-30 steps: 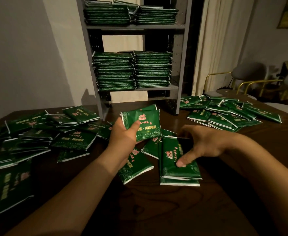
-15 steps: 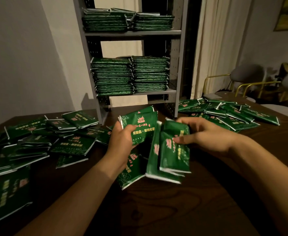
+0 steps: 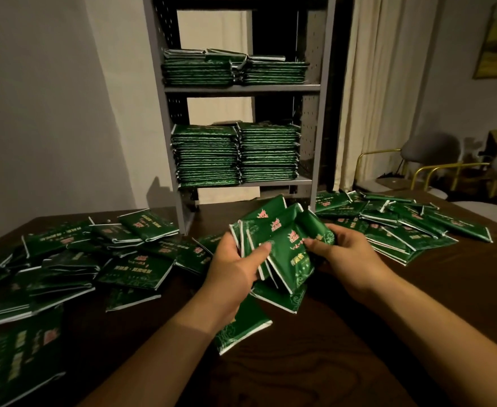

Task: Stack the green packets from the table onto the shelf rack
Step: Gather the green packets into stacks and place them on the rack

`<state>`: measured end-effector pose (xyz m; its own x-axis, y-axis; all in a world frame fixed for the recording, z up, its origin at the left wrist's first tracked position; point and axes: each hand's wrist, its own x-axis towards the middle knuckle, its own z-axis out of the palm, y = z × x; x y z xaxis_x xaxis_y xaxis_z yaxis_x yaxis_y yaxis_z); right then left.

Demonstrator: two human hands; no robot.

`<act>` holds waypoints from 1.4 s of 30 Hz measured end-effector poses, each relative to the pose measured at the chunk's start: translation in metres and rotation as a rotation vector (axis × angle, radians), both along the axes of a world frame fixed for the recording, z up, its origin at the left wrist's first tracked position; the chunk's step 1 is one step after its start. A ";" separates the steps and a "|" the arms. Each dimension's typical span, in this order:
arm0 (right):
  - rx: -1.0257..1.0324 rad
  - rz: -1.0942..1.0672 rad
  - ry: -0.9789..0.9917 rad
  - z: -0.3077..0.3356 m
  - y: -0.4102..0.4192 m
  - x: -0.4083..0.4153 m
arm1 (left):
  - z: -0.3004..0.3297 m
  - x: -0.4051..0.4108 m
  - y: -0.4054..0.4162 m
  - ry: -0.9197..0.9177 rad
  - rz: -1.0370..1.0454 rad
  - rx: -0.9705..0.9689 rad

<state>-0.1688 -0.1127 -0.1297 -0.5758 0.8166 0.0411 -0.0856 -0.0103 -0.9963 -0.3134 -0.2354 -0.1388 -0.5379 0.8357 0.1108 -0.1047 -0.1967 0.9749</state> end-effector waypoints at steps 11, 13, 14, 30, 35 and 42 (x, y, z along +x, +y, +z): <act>0.023 0.149 0.016 0.008 -0.005 0.008 | 0.008 0.001 -0.002 -0.097 0.052 -0.012; 0.060 0.207 0.050 0.012 -0.004 0.010 | 0.008 -0.001 -0.003 -0.025 0.051 -0.002; 0.101 0.198 0.044 0.011 -0.003 0.010 | 0.008 -0.002 -0.003 0.036 0.066 0.008; 0.256 0.201 -0.172 -0.013 -0.012 -0.010 | -0.004 0.003 0.005 0.300 0.113 -0.189; 0.241 0.135 -0.119 -0.004 -0.013 -0.004 | 0.003 0.000 0.001 0.292 0.160 -0.201; 0.091 0.075 0.030 0.016 -0.015 -0.002 | 0.028 -0.006 0.000 0.187 0.162 -0.193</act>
<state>-0.1704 -0.1275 -0.1134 -0.6322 0.7636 0.1313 -0.1179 0.0727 -0.9904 -0.3191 -0.2359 -0.1113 -0.6508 0.7562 0.0683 0.0979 -0.0057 0.9952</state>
